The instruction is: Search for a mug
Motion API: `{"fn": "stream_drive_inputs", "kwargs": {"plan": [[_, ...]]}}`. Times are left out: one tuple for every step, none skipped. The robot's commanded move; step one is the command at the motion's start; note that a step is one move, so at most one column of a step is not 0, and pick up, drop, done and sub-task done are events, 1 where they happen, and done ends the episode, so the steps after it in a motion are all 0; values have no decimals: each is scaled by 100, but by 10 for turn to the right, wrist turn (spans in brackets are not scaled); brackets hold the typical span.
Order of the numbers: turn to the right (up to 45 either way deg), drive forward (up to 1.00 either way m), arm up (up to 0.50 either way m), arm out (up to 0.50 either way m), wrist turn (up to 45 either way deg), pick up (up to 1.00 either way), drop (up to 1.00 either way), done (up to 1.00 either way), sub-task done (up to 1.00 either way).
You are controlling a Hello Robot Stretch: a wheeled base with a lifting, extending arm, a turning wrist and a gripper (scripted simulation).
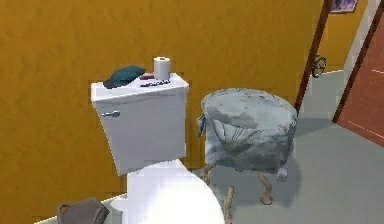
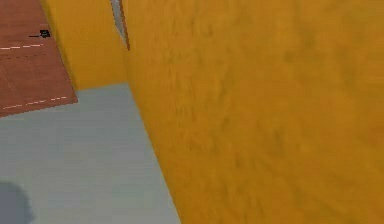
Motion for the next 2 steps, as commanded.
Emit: {"fn": "stream_drive_inputs", "kwargs": {"plan": [[300, 0, 0, 0, 0, 0, 0, 0, 0], [150, 0, 0, 0, 0, 0, 0, 0, 0]]}}
